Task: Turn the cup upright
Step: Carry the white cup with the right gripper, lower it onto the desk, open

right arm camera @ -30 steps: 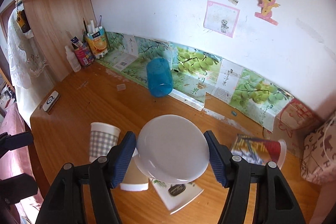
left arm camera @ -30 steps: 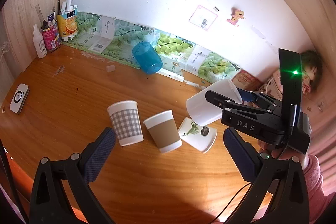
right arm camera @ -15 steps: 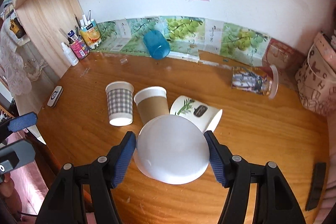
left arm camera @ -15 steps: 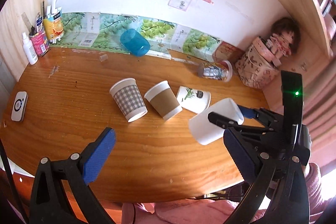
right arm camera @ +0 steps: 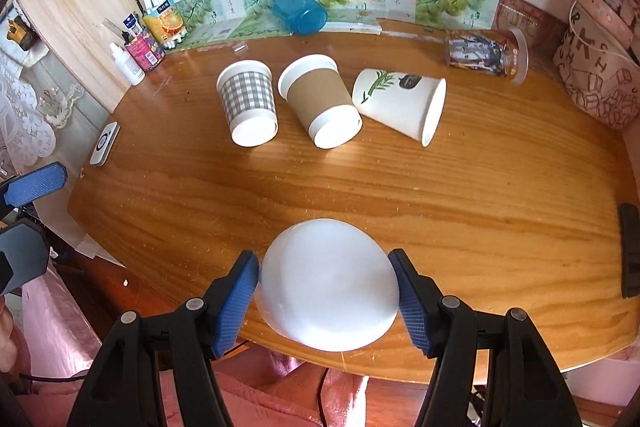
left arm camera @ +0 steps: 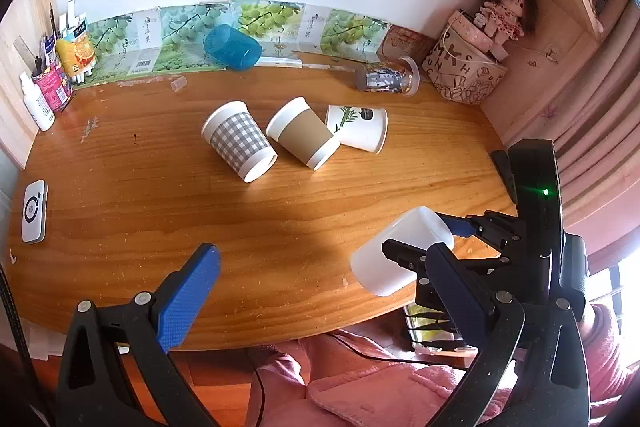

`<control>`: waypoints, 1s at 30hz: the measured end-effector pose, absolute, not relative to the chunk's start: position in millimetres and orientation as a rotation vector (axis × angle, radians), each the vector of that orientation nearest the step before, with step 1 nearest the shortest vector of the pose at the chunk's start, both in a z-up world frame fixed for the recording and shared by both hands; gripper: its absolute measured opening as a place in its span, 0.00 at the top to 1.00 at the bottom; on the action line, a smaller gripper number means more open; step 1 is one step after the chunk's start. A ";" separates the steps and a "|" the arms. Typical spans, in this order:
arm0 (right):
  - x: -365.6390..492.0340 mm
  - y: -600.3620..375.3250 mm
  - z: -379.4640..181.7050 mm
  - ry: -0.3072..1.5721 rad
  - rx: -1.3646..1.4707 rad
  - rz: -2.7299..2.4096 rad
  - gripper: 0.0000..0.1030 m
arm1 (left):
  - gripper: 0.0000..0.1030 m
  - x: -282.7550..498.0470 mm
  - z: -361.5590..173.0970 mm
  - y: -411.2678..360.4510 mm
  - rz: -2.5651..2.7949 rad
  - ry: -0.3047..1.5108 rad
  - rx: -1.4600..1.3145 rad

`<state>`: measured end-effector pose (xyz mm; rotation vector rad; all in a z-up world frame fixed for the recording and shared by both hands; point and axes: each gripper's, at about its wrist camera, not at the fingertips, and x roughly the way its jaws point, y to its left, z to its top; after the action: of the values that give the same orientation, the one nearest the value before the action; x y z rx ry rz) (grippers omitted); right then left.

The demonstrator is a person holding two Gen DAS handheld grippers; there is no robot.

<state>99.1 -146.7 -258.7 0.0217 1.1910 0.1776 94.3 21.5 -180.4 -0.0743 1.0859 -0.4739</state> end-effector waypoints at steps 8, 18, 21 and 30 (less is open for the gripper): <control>88.0 -140.3 -273.7 1.258 0.041 0.154 0.35 | 0.01 94.2 -191.6 26.0 -0.496 1.128 -0.065; 108.0 -144.3 -286.5 1.309 0.038 0.184 0.35 | 0.01 108.2 -200.3 17.9 -0.468 1.159 -0.062; 120.0 -148.1 -290.2 1.320 0.038 0.200 0.35 | 0.01 116.9 -203.3 14.5 -0.447 1.169 -0.062; 162.8 -155.6 -300.7 1.337 0.050 0.274 0.35 | 0.01 144.8 -210.0 2.2 -0.366 1.178 -0.042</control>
<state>162.8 -155.6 -300.7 0.0495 1.3370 0.2735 144.8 2.2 -210.0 -0.0425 1.1784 -0.3656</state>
